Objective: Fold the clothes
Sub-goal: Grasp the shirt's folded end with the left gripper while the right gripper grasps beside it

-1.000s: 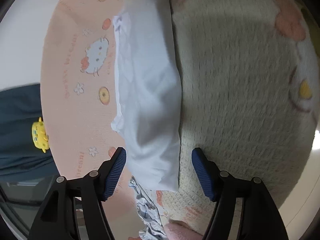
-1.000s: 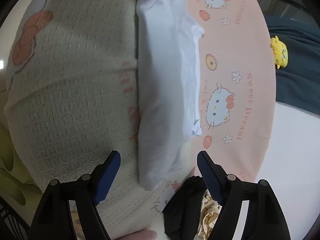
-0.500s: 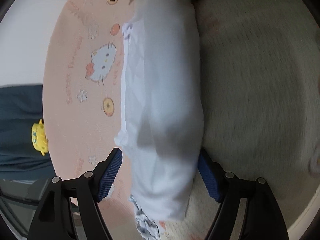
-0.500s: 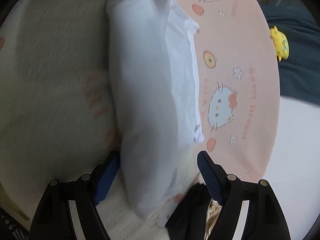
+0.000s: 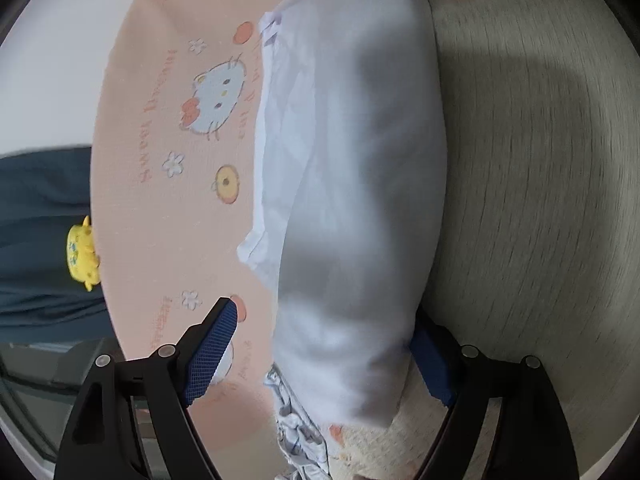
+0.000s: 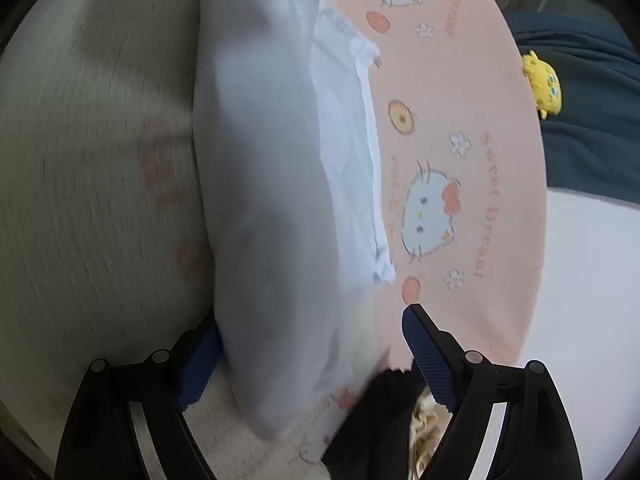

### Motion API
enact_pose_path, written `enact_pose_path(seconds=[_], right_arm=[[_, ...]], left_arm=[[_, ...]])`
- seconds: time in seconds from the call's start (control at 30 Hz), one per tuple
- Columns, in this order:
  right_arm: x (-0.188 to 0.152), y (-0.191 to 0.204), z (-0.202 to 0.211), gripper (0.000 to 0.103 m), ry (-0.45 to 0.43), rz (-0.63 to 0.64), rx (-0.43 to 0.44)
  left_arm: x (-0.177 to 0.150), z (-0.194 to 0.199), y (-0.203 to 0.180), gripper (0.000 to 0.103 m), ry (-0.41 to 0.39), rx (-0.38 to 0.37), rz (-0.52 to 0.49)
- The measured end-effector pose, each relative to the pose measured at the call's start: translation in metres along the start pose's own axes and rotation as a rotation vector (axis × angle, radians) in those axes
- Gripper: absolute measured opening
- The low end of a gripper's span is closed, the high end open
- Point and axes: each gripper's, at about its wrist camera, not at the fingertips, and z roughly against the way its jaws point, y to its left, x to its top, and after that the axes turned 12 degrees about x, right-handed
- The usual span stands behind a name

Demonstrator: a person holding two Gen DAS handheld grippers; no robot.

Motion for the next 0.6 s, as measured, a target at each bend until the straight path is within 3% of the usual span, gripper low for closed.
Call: enact_pose_path(seconds=[0.13, 0.3, 0.47, 0.6], right_arm=[[-0.006, -0.004, -0.003, 0.086, 0.043, -0.043, 0.009], [0.012, 0.001, -0.003, 0.086, 0.008, 0.043, -0.053], [0.034, -0.002, -0.006, 0.086, -0.021, 0.049, -0.079], [0.028, -0.001, -0.003, 0.086, -0.007, 0.013, -0.099]], left_arm=[[0.002, -0.009, 0.006, 0.083, 0.038, -0.026, 0.038], [0.031, -0.009, 0.006, 0.082, -0.02, 0.028, 0.025], [0.057, -0.014, 0.004, 0.083, -0.057, 0.078, -0.003], [0.056, -0.018, 0.001, 0.083, -0.049, 0.113, -0.036]])
